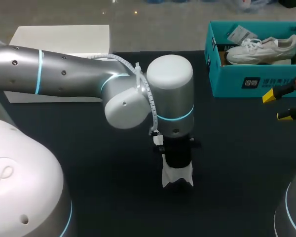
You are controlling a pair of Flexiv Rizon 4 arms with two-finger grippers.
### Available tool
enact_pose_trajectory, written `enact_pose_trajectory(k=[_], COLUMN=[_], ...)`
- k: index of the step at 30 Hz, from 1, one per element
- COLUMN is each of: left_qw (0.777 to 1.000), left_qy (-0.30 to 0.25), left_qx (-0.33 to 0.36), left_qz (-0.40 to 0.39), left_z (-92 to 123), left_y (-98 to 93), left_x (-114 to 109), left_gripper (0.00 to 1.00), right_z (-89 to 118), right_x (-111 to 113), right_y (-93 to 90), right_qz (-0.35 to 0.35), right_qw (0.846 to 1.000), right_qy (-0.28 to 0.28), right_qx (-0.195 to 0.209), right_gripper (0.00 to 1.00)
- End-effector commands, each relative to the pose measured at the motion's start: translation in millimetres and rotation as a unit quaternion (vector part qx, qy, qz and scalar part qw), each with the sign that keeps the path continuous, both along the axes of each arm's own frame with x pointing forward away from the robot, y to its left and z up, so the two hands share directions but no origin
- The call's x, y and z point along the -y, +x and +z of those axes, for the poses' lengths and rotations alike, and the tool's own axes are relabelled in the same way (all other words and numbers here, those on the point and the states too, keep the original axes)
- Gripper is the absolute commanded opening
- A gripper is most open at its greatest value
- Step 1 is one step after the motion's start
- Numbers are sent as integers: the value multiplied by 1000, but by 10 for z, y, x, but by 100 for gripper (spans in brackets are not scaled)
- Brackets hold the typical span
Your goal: Take the shoe out of the shoebox, open the shoe tongue, remove and reinsert the insole, then place the shoe into the shoebox
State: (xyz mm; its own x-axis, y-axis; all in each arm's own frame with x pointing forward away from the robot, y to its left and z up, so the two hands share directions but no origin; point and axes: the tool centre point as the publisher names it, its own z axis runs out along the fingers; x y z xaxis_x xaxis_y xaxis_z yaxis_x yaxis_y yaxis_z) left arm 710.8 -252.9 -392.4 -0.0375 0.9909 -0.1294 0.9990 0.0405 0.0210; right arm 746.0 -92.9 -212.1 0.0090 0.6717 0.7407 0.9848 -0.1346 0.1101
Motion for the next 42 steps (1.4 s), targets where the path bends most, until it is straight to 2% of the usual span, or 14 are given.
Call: enact_pose_trajectory(k=[1,7,14,20,23,34,35,36,37,38,39,42], left_qw=[999,998,999,995,993,986,987,987,986,986,986,986], left_qy=[4,32,33,44,54,57,55,55,57,57,57,60], left_qx=[32,58,39,84,109,148,148,147,148,148,147,145], left_qz=[-1,1,1,7,12,43,43,44,45,45,45,48], left_z=[65,-79,-233,71,176,267,265,262,261,261,261,264], left_y=[36,109,70,63,127,419,427,432,433,430,425,407], left_x=[-80,-27,-31,-84,-112,-150,-150,-150,-150,-151,-154,-173], left_gripper=[0,0,0,0,0,0,6,29,48,82,98,100], right_z=[-1,-1,-1,-1,-1,-1,-1,-1,-1,-1,-1,-1], right_x=[-8,-8,-8,-8,-8,-8,-8,-8,-8,-8,-8,-8], right_y=[-11,-11,-11,-11,-11,-11,-11,-11,-11,-11,-11,-11], right_qz=[-1,-1,-1,-1,-1,-1,-1,-1,-1,-1,-1,-1], right_qw=[1000,1000,1000,1000,1000,1000,1000,1000,1000,1000,1000,1000], right_qy=[-2,-2,-2,-2,-2,-2,-2,-2,-2,-2,-2,-2], right_qx=[0,0,0,0,0,0,0,0,0,0,0,0], right_gripper=[100,100,100,100,100,100,100,100,100,100,100,100])
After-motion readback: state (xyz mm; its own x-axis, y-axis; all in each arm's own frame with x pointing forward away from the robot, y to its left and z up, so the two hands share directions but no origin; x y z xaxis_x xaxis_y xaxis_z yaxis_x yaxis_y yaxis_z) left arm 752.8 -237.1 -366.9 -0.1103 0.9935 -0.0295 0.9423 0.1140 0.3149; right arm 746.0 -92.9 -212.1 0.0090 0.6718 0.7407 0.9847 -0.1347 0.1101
